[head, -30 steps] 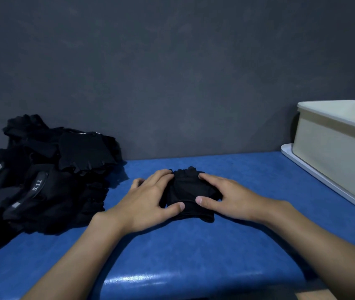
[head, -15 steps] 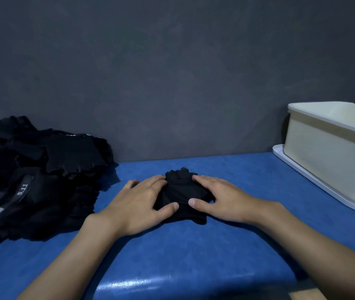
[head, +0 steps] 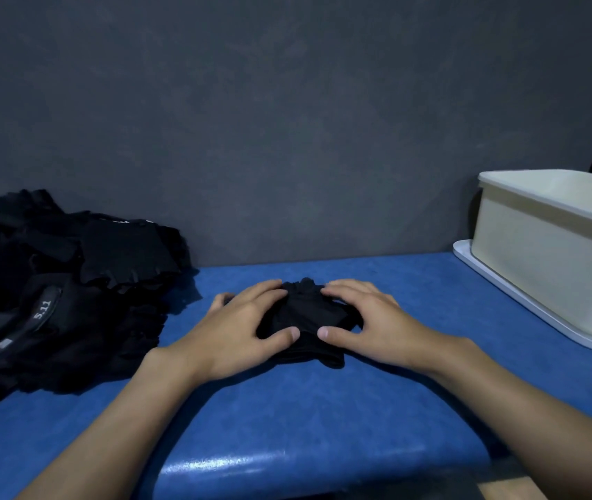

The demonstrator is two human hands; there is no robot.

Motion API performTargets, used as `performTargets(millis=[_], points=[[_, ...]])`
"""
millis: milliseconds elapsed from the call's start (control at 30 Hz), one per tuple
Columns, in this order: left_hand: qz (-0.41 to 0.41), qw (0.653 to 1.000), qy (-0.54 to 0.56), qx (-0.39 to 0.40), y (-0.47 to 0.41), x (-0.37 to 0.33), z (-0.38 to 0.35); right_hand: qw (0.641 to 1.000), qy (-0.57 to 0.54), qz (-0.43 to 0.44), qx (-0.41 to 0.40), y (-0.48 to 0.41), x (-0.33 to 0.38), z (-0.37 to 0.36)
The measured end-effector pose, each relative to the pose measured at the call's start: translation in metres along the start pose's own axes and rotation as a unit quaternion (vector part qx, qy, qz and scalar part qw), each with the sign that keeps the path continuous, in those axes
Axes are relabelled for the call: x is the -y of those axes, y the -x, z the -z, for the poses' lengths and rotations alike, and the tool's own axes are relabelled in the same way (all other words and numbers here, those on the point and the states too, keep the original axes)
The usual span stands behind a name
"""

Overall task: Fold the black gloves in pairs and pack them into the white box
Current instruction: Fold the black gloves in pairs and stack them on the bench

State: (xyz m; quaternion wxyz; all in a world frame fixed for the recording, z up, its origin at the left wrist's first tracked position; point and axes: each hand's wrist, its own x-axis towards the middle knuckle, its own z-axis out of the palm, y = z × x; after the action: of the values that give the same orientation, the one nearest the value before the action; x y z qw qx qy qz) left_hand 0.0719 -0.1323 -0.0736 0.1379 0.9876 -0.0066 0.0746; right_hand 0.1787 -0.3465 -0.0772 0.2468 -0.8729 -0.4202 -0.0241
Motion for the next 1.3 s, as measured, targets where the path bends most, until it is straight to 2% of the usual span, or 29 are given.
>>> performTargets(millis=[67, 167, 333, 433, 600, 667, 767, 1033, 1200, 1300], points=[[-0.015, 1.0, 0.011, -0.018, 0.001, -0.002, 0.002, 1.0, -0.009, 0.004, -0.017, 0.004, -0.001, 0.002], [-0.029, 0.999, 0.019, -0.017, 0.0, 0.001, 0.002, 1.0, -0.003, 0.009, 0.017, 0.008, -0.004, 0.002], [-0.027, 0.998, -0.043, 0.042, -0.001, 0.005, 0.001, 0.996, 0.056, 0.014, 0.068, 0.008, -0.004, 0.005], [-0.015, 0.997, -0.038, 0.059, -0.002, 0.006, 0.0, 0.994, 0.067, 0.008, 0.083, 0.007, -0.003, 0.007], [-0.015, 0.999, 0.036, 0.008, 0.003, 0.007, -0.002, 0.999, 0.019, 0.0, 0.044, 0.007, 0.001, 0.008], [-0.005, 1.0, 0.029, -0.002, 0.005, 0.007, 0.0, 1.0, -0.017, 0.005, 0.024, 0.007, 0.006, 0.009], [0.013, 1.0, -0.002, 0.014, 0.008, 0.008, 0.003, 0.998, -0.051, 0.01, 0.039, 0.005, 0.011, 0.007], [0.03, 0.995, -0.055, 0.079, 0.006, 0.01, 0.004, 0.988, 0.052, -0.024, 0.14, -0.004, 0.0, -0.005], [0.002, 0.999, -0.023, 0.035, 0.004, 0.01, 0.004, 0.986, 0.062, -0.028, 0.152, -0.005, -0.001, -0.005], [-0.011, 0.999, -0.028, 0.041, 0.003, 0.012, 0.003, 0.984, 0.069, -0.028, 0.16, -0.004, -0.002, -0.003]])
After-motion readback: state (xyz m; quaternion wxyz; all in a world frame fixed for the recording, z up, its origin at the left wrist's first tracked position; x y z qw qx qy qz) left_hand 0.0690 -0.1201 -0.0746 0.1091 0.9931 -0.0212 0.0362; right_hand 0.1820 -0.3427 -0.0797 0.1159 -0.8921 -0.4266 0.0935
